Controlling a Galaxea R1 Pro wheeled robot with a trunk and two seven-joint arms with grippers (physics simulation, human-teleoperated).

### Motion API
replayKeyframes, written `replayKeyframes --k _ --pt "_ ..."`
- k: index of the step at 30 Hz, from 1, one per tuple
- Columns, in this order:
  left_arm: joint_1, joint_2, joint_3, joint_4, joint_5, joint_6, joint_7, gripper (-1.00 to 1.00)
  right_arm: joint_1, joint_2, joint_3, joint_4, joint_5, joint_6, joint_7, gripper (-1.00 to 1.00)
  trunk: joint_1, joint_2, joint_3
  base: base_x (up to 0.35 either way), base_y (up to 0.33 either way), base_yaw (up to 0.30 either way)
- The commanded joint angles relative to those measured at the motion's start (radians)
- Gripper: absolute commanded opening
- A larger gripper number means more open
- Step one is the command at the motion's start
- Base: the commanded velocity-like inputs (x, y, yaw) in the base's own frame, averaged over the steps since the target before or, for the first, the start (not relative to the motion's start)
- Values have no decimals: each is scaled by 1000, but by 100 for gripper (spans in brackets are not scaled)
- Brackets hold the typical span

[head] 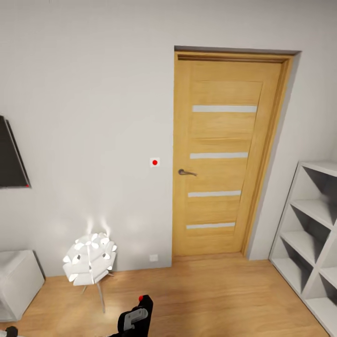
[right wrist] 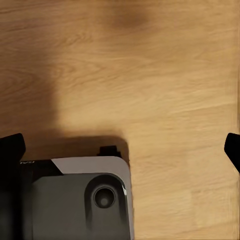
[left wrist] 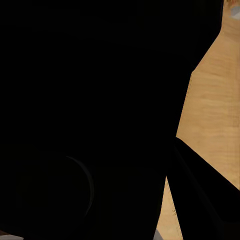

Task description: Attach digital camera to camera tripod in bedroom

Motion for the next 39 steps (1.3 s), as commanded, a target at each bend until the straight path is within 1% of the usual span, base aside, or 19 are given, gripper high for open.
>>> replayKeyframes --k 1,3,6,9,13,24,30,39 --pt "-1 0 -8 2 10 1 -1 -100 -1 0 -7 3 2 -6 0 100 0 -1 0 -6 -282 264" --pt "-1 -1 -8 2 10 1 7 -100 -1 0 -7 3 2 -6 0 100 0 -1 0 -26 -282 266" --pt "-1 -2 -8 1 10 1 40 -100 -1 0 -7 3 2 -7 0 100 0 -1 0 -80 -277 267" --pt "-1 -4 -8 -1 9 3 88 -100 -1 0 -7 3 2 -7 0 100 0 -1 0 -130 -263 268" --pt "-1 -6 -8 -2 8 7 106 -100 -1 0 -7 3 2 -7 0 100 0 -1 0 -169 -245 268" --pt "-1 -6 -6 -1 10 10 108 -100 -1 0 -6 3 2 -6 0 100 0 -1 0 -254 -186 269" --pt "-1 -6 -6 0 10 10 100 -100 -1 1 -6 3 2 -6 0 100 0 -1 0 -98 -48 260" --pt "-1 -3 -6 1 10 10 97 -100 -1 -3 -7 3 5 -10 3 100 0 -1 0 -7 -4 49"
